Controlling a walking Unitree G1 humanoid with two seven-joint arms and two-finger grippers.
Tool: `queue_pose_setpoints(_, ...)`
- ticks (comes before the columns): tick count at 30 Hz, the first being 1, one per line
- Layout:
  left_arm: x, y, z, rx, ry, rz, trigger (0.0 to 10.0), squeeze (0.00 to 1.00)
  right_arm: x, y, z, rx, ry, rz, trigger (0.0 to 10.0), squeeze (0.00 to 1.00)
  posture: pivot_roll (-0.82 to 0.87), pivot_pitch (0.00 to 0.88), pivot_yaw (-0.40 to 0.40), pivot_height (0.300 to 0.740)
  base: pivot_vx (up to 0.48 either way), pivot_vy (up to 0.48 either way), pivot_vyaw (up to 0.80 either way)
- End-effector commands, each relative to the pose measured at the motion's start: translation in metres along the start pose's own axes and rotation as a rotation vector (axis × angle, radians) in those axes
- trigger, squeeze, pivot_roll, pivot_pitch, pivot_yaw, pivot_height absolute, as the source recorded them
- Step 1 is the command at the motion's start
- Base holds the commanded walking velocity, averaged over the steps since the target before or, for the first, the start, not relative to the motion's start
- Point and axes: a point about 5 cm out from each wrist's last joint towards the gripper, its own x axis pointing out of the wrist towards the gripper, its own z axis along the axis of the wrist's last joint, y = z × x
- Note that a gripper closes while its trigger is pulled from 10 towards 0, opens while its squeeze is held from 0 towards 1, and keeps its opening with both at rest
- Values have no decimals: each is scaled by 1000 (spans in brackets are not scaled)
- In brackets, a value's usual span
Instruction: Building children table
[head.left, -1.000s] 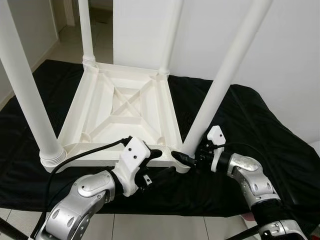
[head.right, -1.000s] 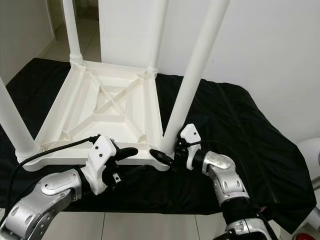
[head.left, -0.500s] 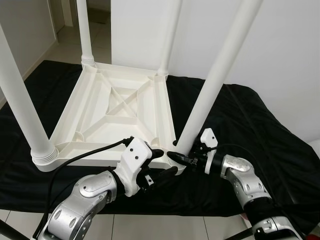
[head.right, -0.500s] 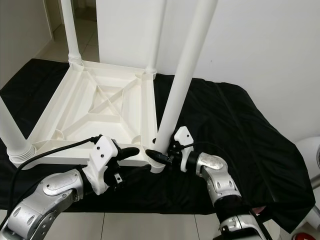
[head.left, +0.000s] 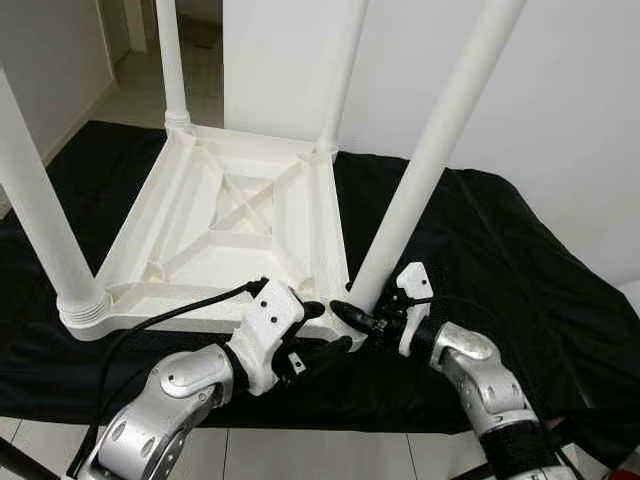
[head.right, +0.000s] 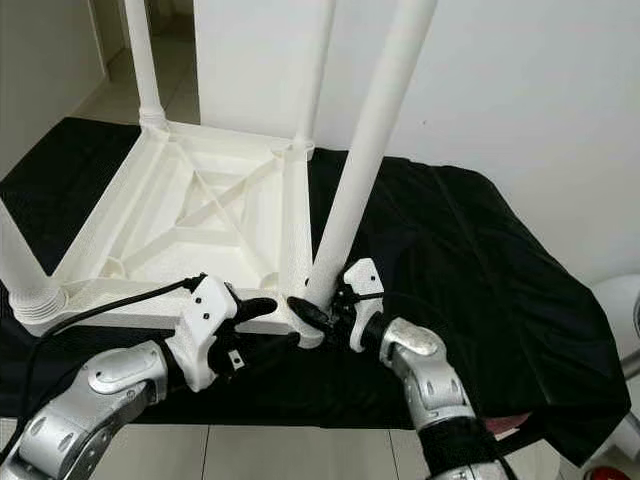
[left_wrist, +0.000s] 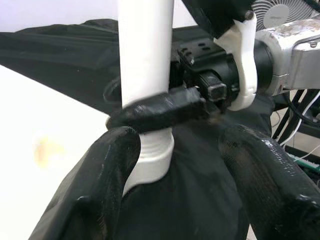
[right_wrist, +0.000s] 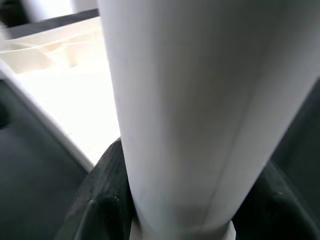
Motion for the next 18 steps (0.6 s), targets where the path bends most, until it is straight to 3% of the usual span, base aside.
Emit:
queue_pose_setpoints(1,1,-1,-2,12,7,13,10000,0,-6,-6,-2,-11,24,-114,0,0,41,0,-147,740,0,0,0)
queue_pose_setpoints(4,1,-1,-3,17,9,15,10000,0,-7,-4,-3,-2,27,-152,0,0,42,0,-149,740,0,0,0)
queue_pose_setpoints(7,-1,1,-4,22,12,29,10000,0,-8,9,-7,69,48,-342,0,0,45,0,-157,740,0,0,0)
queue_pose_setpoints(9,-1,1,-4,22,12,29,10000,0,-8,9,-7,69,48,-342,0,0,45,0,-157,740,0,0,0)
queue_pose_setpoints(12,-2,3,-4,28,12,39,10000,0,-5,23,-7,92,69,-470,0,0,48,0,-163,740,0,0,0)
queue_pose_setpoints(15,-2,3,-4,30,12,40,10000,0,-4,27,-8,116,74,-483,0,0,48,0,-163,740,0,0,0)
queue_pose_setpoints(16,-2,2,-4,30,11,40,10000,0,-2,33,-6,109,68,-461,2627,0,47,0,-155,740,0,0,0)
queue_pose_setpoints(17,-3,2,-4,31,10,38,10000,0,-2,33,-3,111,55,-444,10000,0,45,0,-152,740,0,0,0)
queue_pose_setpoints(18,-3,2,-4,31,10,38,10000,0,-2,33,-3,111,55,-444,10000,0,45,0,-152,740,0,0,0)
